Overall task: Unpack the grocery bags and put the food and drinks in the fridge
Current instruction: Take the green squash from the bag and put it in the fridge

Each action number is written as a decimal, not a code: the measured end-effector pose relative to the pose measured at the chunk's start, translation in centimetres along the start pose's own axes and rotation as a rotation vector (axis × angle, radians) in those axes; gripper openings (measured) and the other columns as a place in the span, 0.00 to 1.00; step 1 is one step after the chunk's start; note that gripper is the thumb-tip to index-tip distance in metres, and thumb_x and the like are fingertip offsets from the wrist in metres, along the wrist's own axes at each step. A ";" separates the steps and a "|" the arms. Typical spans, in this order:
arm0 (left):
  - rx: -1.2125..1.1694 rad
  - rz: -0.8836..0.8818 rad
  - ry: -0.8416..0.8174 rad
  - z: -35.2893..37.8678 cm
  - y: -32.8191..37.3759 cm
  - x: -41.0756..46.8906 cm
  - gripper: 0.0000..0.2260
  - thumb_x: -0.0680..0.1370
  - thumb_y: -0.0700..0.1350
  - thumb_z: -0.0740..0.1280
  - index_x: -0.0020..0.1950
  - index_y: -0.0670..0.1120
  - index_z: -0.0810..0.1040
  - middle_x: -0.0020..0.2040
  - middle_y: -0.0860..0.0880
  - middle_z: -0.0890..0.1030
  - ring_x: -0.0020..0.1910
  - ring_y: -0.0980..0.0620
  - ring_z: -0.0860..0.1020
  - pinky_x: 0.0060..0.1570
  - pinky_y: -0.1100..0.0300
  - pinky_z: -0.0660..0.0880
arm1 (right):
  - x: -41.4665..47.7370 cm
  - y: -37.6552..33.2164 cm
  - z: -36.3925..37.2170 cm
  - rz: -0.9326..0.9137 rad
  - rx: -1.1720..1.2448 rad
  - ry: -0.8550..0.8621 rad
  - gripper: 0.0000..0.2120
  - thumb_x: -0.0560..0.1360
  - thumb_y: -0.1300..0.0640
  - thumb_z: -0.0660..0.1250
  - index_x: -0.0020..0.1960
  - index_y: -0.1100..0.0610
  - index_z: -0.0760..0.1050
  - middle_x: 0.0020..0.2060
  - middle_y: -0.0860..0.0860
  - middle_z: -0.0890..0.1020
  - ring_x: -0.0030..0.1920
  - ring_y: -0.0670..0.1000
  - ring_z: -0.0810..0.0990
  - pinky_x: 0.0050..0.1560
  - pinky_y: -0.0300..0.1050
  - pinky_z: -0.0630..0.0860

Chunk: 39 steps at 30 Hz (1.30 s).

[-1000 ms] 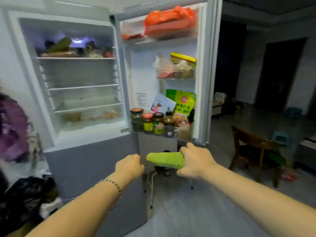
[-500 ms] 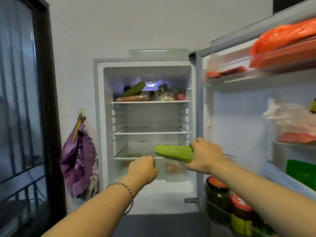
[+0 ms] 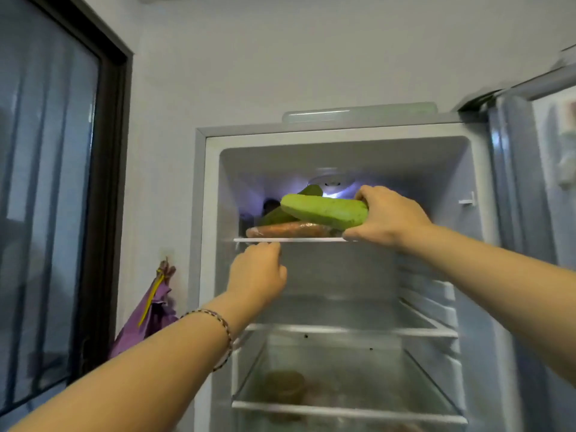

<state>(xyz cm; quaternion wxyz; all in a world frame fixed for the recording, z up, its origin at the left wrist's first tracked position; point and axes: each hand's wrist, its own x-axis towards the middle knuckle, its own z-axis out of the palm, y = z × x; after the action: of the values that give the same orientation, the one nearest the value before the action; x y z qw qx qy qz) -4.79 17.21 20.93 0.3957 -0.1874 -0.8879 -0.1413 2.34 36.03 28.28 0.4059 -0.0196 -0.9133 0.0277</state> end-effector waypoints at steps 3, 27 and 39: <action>-0.129 0.034 0.158 0.9 -2.1 4.9 0.14 0.76 0.42 0.61 0.61 0.43 0.72 0.59 0.44 0.75 0.58 0.42 0.73 0.51 0.51 0.70 | 5.0 -0.5 1.4 -0.031 -0.058 0.041 0.27 0.65 0.44 0.72 0.60 0.51 0.69 0.56 0.50 0.74 0.55 0.54 0.75 0.46 0.44 0.67; -0.022 0.218 0.036 5.8 -5.1 16.2 0.29 0.77 0.60 0.61 0.75 0.55 0.58 0.68 0.47 0.66 0.65 0.45 0.66 0.65 0.53 0.63 | 17.3 0.7 8.9 -0.127 0.413 -0.225 0.15 0.76 0.41 0.60 0.56 0.48 0.75 0.54 0.47 0.78 0.57 0.50 0.76 0.58 0.43 0.72; 0.293 0.303 0.081 4.3 -5.2 14.8 0.44 0.63 0.78 0.44 0.73 0.56 0.58 0.64 0.52 0.70 0.60 0.48 0.70 0.53 0.55 0.64 | 15.8 2.3 11.9 0.328 1.351 -0.043 0.02 0.77 0.63 0.64 0.46 0.58 0.75 0.53 0.59 0.75 0.44 0.58 0.79 0.28 0.43 0.81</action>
<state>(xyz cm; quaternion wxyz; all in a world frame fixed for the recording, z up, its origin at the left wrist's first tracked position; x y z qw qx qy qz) -18.98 17.59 28.84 0.4709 -0.2534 -0.8439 0.0429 -17.03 38.83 31.82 0.3017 0.1000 -0.6891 0.6513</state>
